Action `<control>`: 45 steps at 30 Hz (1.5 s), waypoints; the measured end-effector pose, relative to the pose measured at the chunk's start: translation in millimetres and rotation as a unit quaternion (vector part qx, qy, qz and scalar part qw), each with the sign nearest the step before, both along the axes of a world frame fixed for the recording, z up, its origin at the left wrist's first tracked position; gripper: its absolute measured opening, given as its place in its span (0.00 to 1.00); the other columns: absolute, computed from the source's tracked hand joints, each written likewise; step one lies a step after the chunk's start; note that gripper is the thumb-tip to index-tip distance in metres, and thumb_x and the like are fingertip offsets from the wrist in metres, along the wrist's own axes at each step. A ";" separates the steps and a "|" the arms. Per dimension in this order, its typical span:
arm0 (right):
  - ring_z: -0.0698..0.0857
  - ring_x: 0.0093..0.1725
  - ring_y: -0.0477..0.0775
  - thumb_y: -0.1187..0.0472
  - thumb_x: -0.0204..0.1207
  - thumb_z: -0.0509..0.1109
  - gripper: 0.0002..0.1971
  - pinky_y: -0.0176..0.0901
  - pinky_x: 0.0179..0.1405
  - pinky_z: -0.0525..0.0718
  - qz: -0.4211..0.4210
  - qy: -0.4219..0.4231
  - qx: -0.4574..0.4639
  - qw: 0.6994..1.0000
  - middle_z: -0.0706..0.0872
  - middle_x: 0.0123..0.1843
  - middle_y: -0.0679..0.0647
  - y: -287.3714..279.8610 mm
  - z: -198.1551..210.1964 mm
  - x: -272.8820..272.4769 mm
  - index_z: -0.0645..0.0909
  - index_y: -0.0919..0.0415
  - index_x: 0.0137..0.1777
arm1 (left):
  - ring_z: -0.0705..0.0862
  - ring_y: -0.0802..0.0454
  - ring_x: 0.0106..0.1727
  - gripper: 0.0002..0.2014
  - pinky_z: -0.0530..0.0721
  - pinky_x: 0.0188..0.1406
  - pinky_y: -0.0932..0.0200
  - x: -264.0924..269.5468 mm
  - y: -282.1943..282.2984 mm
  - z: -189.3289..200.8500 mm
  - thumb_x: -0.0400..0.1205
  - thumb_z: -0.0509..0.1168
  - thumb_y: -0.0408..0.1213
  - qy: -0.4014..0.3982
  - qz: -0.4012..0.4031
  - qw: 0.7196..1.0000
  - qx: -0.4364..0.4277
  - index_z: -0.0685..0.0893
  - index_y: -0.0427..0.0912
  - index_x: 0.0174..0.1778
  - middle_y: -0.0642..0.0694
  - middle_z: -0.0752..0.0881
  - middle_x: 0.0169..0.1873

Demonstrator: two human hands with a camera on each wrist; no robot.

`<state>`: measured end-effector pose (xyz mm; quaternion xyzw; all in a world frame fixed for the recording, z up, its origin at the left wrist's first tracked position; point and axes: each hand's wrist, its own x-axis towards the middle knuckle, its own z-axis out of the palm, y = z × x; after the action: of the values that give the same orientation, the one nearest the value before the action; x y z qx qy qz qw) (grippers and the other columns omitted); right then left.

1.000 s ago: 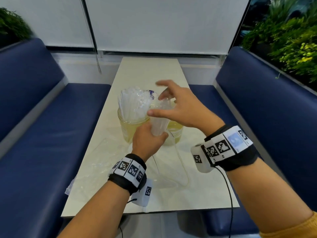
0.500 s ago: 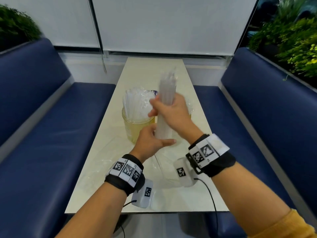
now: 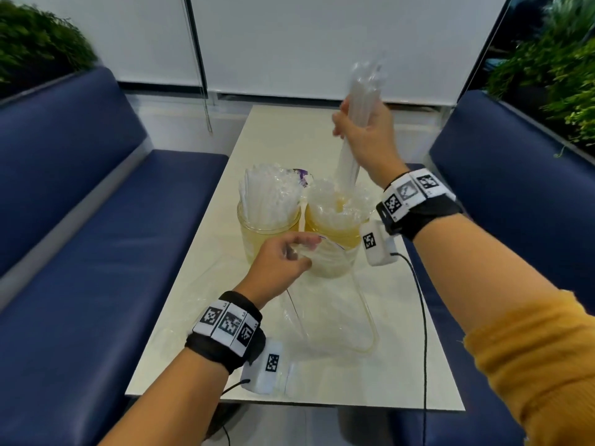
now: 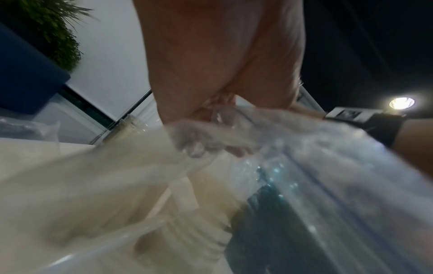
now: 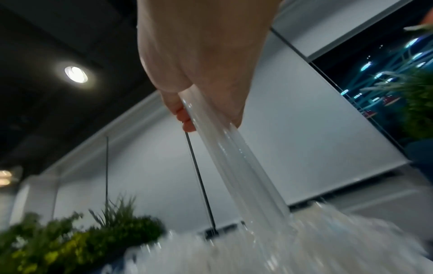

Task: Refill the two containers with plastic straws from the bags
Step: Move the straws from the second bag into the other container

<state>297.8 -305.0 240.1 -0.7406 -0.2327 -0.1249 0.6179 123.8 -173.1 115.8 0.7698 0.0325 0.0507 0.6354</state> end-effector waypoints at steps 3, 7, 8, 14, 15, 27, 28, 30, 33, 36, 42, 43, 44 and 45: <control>0.88 0.40 0.47 0.61 0.82 0.72 0.09 0.36 0.42 0.87 -0.003 0.055 -0.057 0.997 0.88 0.45 0.59 3.7 -42.2 13.4 0.80 0.66 0.55 | 0.72 0.67 0.30 0.21 0.80 0.45 0.74 -0.4 3.0 2.5 0.77 0.69 0.18 -0.006 0.000 1.000 -0.003 0.90 0.45 0.60 0.57 0.90 0.58; 0.92 0.51 0.56 0.58 0.82 0.73 0.04 0.44 0.53 0.86 -0.003 0.129 -0.038 0.991 0.92 0.49 0.60 1.5 -85.6 22.3 0.81 0.57 0.51 | 0.77 0.72 0.33 0.19 0.79 0.48 0.74 -0.5 6.4 3.6 0.78 0.68 0.18 -0.013 0.002 1.000 0.004 0.91 0.42 0.60 0.56 0.90 0.59; 0.91 0.53 0.58 0.58 0.81 0.74 0.04 0.46 0.55 0.86 -0.009 0.142 -0.029 0.989 0.92 0.49 0.60 1.1 -90.5 24.4 0.83 0.55 0.51 | 0.77 0.72 0.34 0.19 0.79 0.48 0.74 -0.6 7.0 3.9 0.78 0.68 0.18 -0.013 0.003 1.000 0.005 0.91 0.43 0.59 0.56 0.91 0.59; 0.87 0.42 0.48 0.53 0.76 0.79 0.13 0.36 0.36 0.83 -0.078 0.201 -0.066 0.974 0.87 0.44 0.50 -1.1 -90.3 26.6 0.87 0.60 0.54 | 0.75 0.64 0.36 0.20 0.79 0.47 0.73 1.5 5.1 5.0 0.78 0.69 0.19 -0.011 0.003 1.000 0.007 0.92 0.46 0.58 0.57 0.92 0.55; 0.88 0.44 0.49 0.53 0.74 0.81 0.13 0.38 0.40 0.86 -0.075 0.201 -0.061 0.975 0.88 0.44 0.49 -1.7 -91.5 25.7 0.88 0.59 0.54 | 0.75 0.61 0.37 0.20 0.79 0.46 0.73 1.4 5.2 5.1 0.78 0.69 0.19 -0.012 0.001 1.000 0.009 0.92 0.46 0.58 0.57 0.92 0.54; 0.90 0.46 0.51 0.58 0.62 0.85 0.37 0.49 0.48 0.92 -0.056 -0.113 -0.028 0.992 0.87 0.53 0.51 -12.8 -42.5 46.4 0.73 0.42 0.70 | 0.75 0.45 0.42 0.18 0.80 0.41 0.73 2.3 9.9 7.3 0.78 0.71 0.22 -0.012 -0.011 1.000 0.007 0.92 0.48 0.57 0.56 0.92 0.54; 0.91 0.45 0.50 0.58 0.65 0.83 0.30 0.49 0.48 0.92 -0.066 -0.137 -0.063 0.986 0.88 0.52 0.50 -13.5 -44.0 46.8 0.78 0.45 0.67 | 0.75 0.45 0.42 0.18 0.80 0.41 0.73 2.0 9.9 7.8 0.78 0.71 0.22 -0.012 -0.012 1.000 0.008 0.92 0.48 0.58 0.55 0.92 0.54; 0.90 0.48 0.47 0.56 0.75 0.77 0.16 0.51 0.55 0.89 -0.104 -0.190 -0.169 0.961 0.92 0.54 0.50 -15.5 -55.2 44.3 0.87 0.53 0.63 | 0.76 0.45 0.42 0.18 0.80 0.41 0.73 2.0 9.6 8.6 0.79 0.71 0.23 -0.011 -0.012 1.000 0.013 0.92 0.48 0.58 0.55 0.92 0.54; 0.88 0.59 0.51 0.45 0.85 0.67 0.19 0.46 0.62 0.83 -0.118 -0.186 -0.331 0.918 0.92 0.60 0.52 -20.7 -87.6 34.9 0.88 0.56 0.66 | 0.76 0.45 0.41 0.18 0.81 0.42 0.72 2.7 8.7 9.3 0.79 0.71 0.23 -0.011 -0.014 1.000 0.020 0.92 0.49 0.57 0.56 0.92 0.53; 0.83 0.62 0.54 0.35 0.85 0.56 0.29 0.51 0.58 0.83 -0.089 -0.152 -0.407 0.896 0.92 0.59 0.51 -22.3 -111.2 25.6 0.91 0.54 0.61 | 0.77 0.37 0.42 0.18 0.81 0.43 0.73 3.1 9.9 7.4 0.79 0.72 0.24 -0.010 -0.014 1.000 0.023 0.92 0.50 0.58 0.56 0.92 0.54; 0.77 0.69 0.51 0.44 0.88 0.49 0.27 0.52 0.66 0.80 -0.119 -0.170 -0.324 0.923 0.84 0.68 0.52 -7.2 -77.1 29.4 0.86 0.57 0.65 | 0.77 0.44 0.42 0.18 0.79 0.41 0.75 2.4 11.7 9.8 0.79 0.71 0.23 -0.008 -0.020 0.999 0.028 0.91 0.49 0.58 0.57 0.92 0.54; 0.74 0.75 0.51 0.46 0.89 0.51 0.25 0.51 0.72 0.76 -0.104 -0.167 -0.340 0.920 0.80 0.74 0.53 -2.8 -71.2 34.4 0.82 0.58 0.72 | 0.76 0.46 0.40 0.19 0.79 0.41 0.75 1.8 11.8 11.6 0.79 0.70 0.22 -0.007 -0.023 0.999 0.032 0.91 0.49 0.58 0.57 0.92 0.54; 0.71 0.80 0.53 0.49 0.90 0.52 0.24 0.51 0.77 0.72 -0.079 -0.155 -0.368 0.913 0.75 0.80 0.54 1.2 -67.2 40.2 0.77 0.59 0.77 | 0.75 0.49 0.39 0.20 0.79 0.41 0.75 0.9 11.6 13.7 0.78 0.68 0.21 -0.004 -0.025 0.999 0.036 0.91 0.48 0.59 0.57 0.92 0.54; 0.71 0.80 0.55 0.51 0.91 0.52 0.23 0.51 0.79 0.70 -0.053 -0.136 -0.396 0.907 0.75 0.80 0.57 5.1 -65.8 46.1 0.77 0.62 0.77 | 0.74 0.50 0.38 0.21 0.80 0.41 0.75 -0.3 11.2 16.2 0.78 0.67 0.19 -0.002 -0.028 0.999 0.040 0.91 0.48 0.59 0.58 0.92 0.54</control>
<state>343.9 -299.9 174.3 -0.9115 -0.3051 -0.1541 0.2288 123.5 -161.9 132.0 0.7951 0.0074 0.0360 0.6053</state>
